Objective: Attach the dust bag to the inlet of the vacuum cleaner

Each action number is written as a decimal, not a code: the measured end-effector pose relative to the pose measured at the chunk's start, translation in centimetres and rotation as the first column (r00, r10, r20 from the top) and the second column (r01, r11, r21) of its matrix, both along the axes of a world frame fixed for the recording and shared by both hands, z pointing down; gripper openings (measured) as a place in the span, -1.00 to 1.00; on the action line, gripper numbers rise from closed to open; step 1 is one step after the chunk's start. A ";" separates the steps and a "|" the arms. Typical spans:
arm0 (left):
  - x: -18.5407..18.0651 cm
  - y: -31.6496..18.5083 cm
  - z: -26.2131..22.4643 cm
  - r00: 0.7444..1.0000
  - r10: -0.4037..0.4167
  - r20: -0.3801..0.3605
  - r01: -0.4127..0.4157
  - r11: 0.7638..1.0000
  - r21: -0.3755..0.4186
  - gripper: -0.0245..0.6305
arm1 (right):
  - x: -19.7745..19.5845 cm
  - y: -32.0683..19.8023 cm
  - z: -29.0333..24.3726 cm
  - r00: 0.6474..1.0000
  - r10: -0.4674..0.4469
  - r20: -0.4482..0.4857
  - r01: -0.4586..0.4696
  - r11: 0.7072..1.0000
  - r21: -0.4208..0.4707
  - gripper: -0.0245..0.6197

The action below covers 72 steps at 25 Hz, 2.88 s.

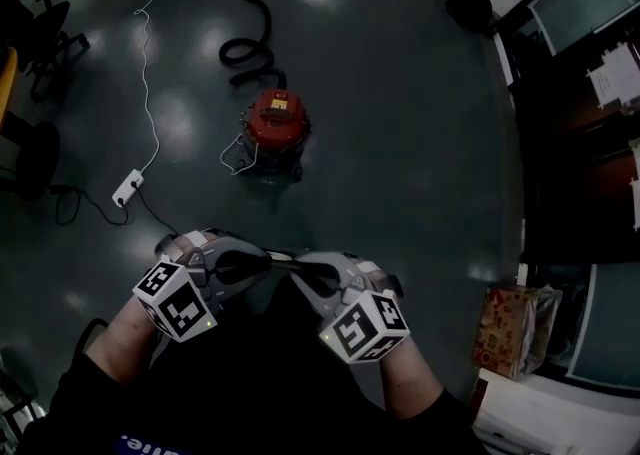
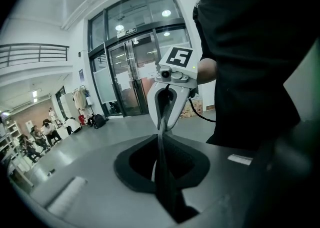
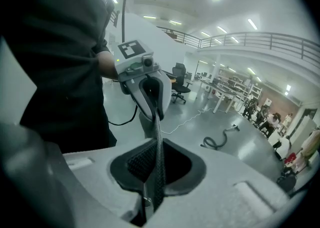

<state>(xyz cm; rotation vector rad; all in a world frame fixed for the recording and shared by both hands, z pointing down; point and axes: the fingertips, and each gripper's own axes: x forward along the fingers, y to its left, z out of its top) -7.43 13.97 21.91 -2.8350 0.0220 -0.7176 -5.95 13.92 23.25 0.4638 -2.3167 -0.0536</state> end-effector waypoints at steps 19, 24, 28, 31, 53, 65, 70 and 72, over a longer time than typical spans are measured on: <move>9.7 -13.4 8.7 0.965 -0.232 0.121 0.245 0.964 -0.106 -0.81 | 9.4 -13.3 9.0 0.995 -0.082 0.054 0.086 0.993 -0.078 -0.83; 8.3 -15.7 13.2 0.966 -0.227 0.126 0.244 0.959 -0.142 -0.79 | 8.1 -15.5 13.4 0.999 -0.037 0.039 0.041 0.992 -0.122 -0.83; 6.8 -17.5 17.6 0.971 -0.207 0.120 0.226 0.960 -0.165 -0.79 | 6.7 -17.2 17.7 1.000 -0.005 0.016 0.007 0.989 -0.151 -0.82; 5.9 -18.9 21.0 0.976 -0.183 0.122 0.203 0.963 -0.176 -0.79 | 5.7 -18.5 21.1 1.000 0.018 0.004 -0.017 0.986 -0.165 -0.82; 7.4 -25.9 49.1 0.986 -0.159 0.052 0.165 0.972 -0.164 -0.80 | 6.9 -25.9 49.0 0.996 0.076 -0.047 -0.082 0.986 -0.145 -0.82; 8.0 -28.0 55.4 0.987 -0.157 0.036 0.161 0.974 -0.161 -0.82 | 7.5 -28.4 55.1 0.996 0.070 -0.050 -0.076 0.990 -0.123 -0.81; 8.1 -29.7 55.4 0.986 -0.163 0.028 0.165 0.980 -0.109 -0.82 | 7.7 -30.0 55.1 0.995 0.068 -0.072 -0.072 0.996 -0.059 -0.81; 8.1 -30.1 55.5 0.986 -0.163 0.033 0.166 0.981 -0.096 -0.82 | 7.8 -30.5 55.2 0.995 0.065 -0.075 -0.069 0.997 -0.047 -0.81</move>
